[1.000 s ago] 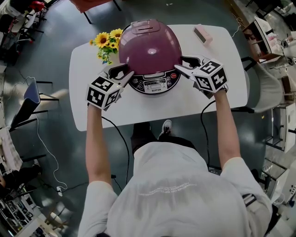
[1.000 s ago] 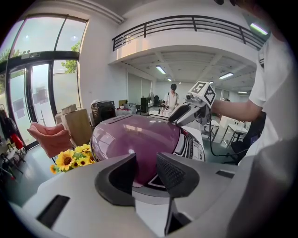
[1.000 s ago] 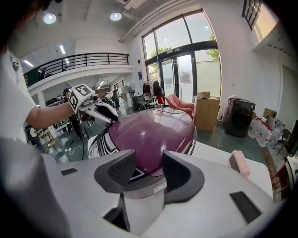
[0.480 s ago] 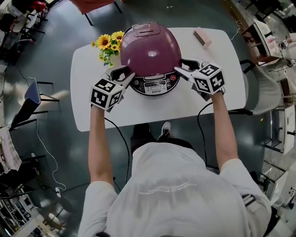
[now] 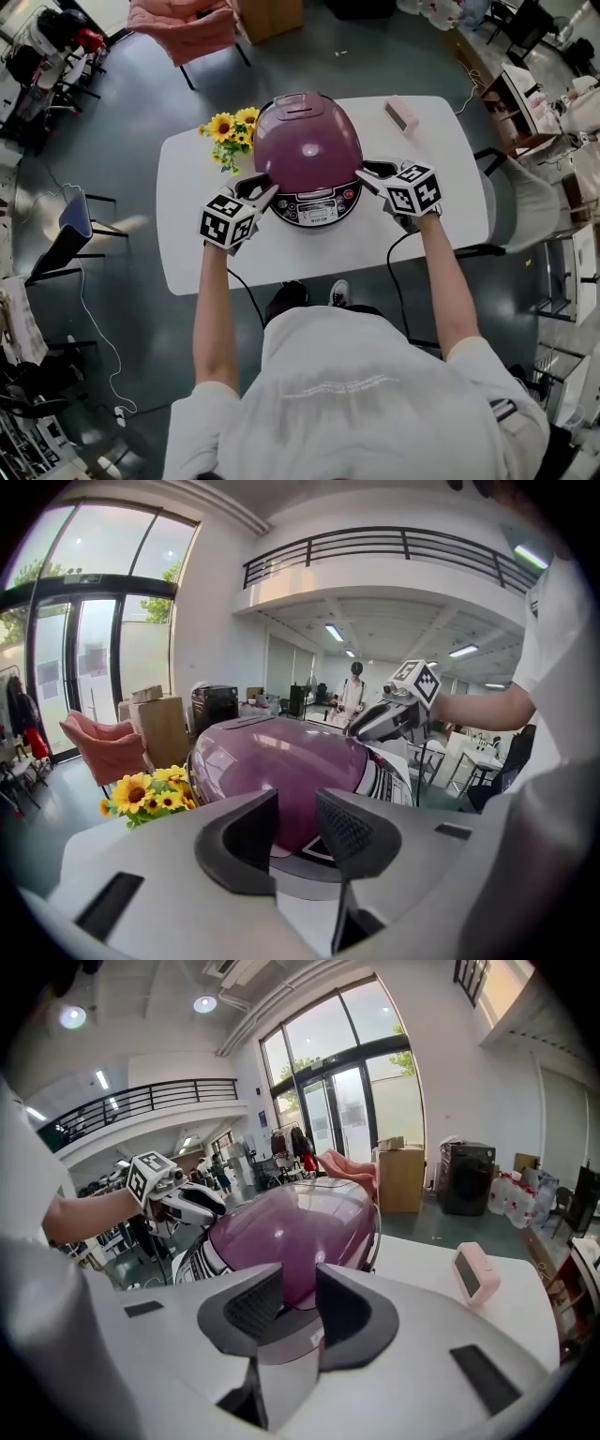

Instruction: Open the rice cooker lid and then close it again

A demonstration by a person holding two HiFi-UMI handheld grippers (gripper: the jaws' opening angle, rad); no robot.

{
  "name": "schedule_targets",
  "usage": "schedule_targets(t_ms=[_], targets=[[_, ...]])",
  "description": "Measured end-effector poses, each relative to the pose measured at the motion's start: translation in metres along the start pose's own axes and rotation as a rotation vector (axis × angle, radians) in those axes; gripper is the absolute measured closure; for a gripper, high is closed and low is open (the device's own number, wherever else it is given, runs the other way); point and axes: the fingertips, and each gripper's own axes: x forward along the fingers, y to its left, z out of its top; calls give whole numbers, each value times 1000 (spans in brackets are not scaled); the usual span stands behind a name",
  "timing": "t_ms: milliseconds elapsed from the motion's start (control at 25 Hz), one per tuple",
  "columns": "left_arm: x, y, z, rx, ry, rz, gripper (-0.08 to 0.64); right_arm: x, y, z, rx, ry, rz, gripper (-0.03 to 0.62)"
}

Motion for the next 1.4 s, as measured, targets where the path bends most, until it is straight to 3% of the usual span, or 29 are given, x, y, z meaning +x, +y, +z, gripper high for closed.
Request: schedule_targets(t_ms=[200,520,880,1400], targets=[[-19,28,25,-70,-152,102,428,-19,-4,31,-26,-101,-67,502],[-44,53,104,89,-328,266,486,-52,0,102,-182,-288,-219,535],[-87,62,174,132,-496,323,541,-76,12,170,-275,-453,-282,563],[-115,60,200,224,-514,360,545,-77,32,223,-309,-549,-227,566]])
